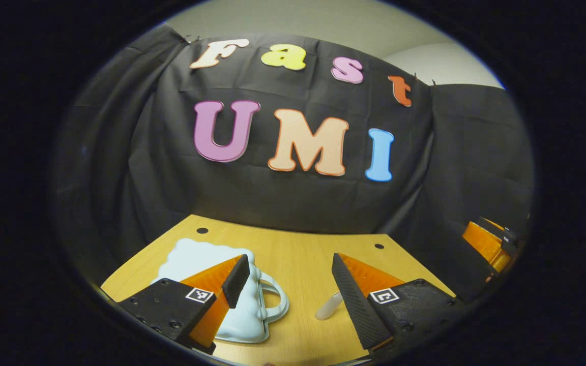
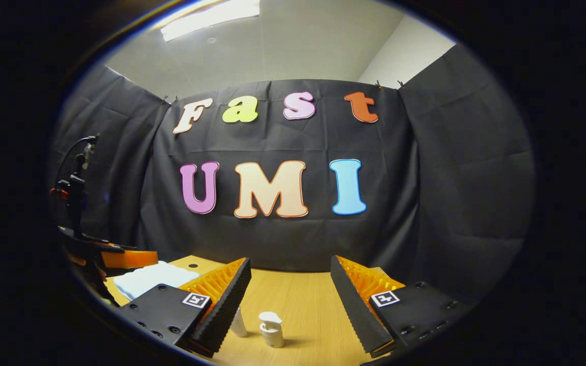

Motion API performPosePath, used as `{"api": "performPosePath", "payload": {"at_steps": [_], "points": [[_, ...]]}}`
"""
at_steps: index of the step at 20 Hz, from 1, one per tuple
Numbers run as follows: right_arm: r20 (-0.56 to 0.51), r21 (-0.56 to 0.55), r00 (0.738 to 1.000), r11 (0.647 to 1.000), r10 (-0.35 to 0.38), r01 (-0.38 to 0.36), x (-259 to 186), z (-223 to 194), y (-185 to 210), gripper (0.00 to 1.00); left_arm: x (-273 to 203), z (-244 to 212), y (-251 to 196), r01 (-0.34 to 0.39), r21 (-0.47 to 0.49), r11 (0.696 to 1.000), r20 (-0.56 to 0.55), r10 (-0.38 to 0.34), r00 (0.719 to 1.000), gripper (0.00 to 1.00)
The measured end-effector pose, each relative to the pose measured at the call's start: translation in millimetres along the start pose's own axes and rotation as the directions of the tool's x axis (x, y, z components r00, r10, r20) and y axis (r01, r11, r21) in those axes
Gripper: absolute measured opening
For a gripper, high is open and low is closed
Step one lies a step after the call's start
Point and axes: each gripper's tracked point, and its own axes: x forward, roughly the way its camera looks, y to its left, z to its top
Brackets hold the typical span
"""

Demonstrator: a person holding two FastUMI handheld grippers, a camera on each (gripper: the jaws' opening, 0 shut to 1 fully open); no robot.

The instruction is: First open the suitcase, pack the skin care products into it, and then close the suitcase.

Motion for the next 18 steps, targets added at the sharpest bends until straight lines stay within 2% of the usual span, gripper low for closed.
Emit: {"api": "performPosePath", "payload": {"at_steps": [2,5,10,14,18], "points": [[-0.006,0.002,1.000,1.000,0.007,-0.007,-0.2,-3.2,1.6,0.99,21.3,-8.0,-2.7,0.037,-0.006,0.999,-0.083,-0.038,0.996,0.96],[-0.017,0.005,1.000,1.000,0.012,-0.012,-2.5,-8.6,1.8,0.99,54.6,-25.2,-5.1,0.063,-0.083,0.995,-0.204,-0.079,0.976,0.96],[-0.042,0.019,0.999,1.000,0.014,-0.013,-3.3,-16.1,-1.8,0.99,98.0,-68.8,-2.9,0.047,-0.173,0.984,-0.412,-0.116,0.904,0.95],[-0.049,0.022,0.999,1.000,0.010,-0.009,-2.8,-19.7,-3.3,0.99,122.0,-109.5,5.2,-0.032,-0.214,0.976,-0.569,-0.098,0.816,0.96],[-0.057,0.052,0.998,0.999,0.000,0.003,-4.0,-25.9,-4.7,0.99,131.1,-153.5,13.5,-0.120,-0.194,0.974,-0.717,-0.057,0.695,0.96]]}}
